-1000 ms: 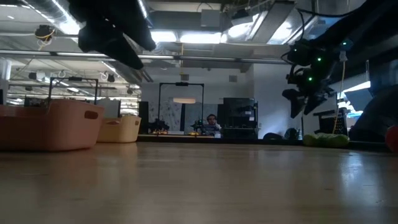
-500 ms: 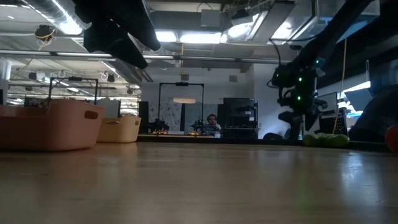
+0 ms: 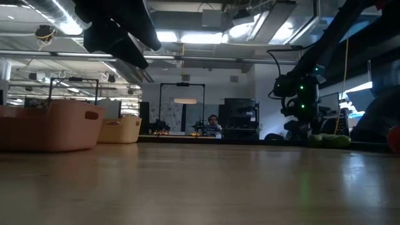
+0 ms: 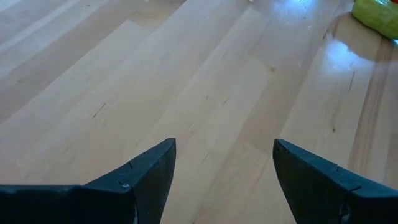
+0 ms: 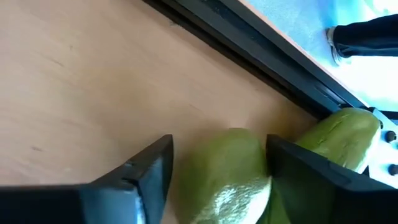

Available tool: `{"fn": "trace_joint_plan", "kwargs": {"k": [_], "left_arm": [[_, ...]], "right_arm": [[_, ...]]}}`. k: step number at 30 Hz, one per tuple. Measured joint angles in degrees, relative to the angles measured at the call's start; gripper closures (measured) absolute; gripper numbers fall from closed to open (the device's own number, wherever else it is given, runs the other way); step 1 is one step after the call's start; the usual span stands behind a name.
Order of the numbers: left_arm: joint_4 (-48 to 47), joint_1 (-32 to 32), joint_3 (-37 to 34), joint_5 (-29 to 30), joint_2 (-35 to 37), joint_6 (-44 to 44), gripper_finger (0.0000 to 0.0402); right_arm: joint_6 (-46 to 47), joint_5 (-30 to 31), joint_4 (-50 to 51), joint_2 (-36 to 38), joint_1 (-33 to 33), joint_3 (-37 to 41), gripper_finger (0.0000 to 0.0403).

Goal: Sort produce into baskets
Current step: Put the lime into the gray bin

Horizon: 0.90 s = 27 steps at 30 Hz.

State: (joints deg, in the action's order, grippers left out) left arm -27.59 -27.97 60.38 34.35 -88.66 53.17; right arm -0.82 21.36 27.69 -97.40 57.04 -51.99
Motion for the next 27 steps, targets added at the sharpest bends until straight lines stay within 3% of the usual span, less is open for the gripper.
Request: {"fn": "trace_joint_plan", "kwargs": {"k": [11, 17, 27], "left_arm": [[0.0, 0.65, 0.0, 0.0, 0.0, 0.22, 0.0139], [0.0, 0.66, 0.0, 0.29, 0.0, -0.09, 0.0139], [0.0, 1.49, 0.0, 0.66, 0.0, -1.26, 0.0139]], "right_arm": [[-0.7, -8.24, 2.39, 0.17, -0.07, -2.27, 0.0291], [-0.7, -15.79, 1.6, 0.34, -1.2, -2.58, 0.0294], [-0.91, -24.63, -3.37, 4.56, -9.6, -2.4, 0.0291]]}}
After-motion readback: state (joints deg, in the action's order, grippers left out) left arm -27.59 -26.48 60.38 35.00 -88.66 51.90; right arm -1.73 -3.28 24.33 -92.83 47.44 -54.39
